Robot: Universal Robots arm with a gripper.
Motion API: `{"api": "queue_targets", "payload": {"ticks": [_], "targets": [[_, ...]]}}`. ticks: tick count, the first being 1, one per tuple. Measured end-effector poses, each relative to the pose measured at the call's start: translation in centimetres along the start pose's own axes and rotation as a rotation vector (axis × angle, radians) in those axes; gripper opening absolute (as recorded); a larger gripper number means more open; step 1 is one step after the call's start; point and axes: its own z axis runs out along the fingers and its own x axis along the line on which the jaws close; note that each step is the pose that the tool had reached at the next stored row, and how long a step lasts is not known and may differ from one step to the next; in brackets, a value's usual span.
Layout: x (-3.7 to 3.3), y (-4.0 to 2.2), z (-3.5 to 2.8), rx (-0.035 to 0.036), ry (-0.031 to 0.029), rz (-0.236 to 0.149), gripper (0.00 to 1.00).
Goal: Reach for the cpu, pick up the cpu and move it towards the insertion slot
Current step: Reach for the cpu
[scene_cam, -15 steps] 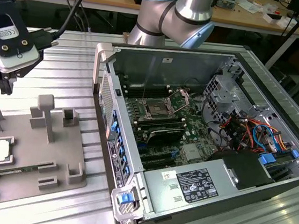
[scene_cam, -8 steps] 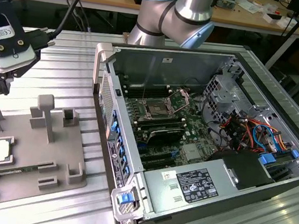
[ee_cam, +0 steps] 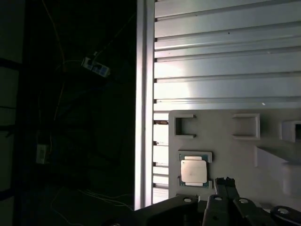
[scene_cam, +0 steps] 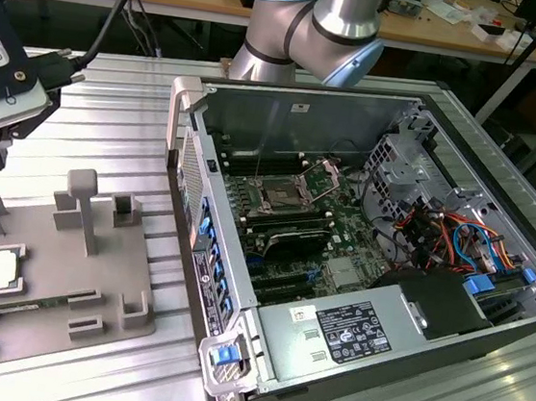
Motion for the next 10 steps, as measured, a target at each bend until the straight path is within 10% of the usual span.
{"api": "queue_targets", "payload": {"ticks": [10], "targets": [[0.55, 0.01, 0.04, 0.0, 0.0016, 0.0, 0.11]]}}
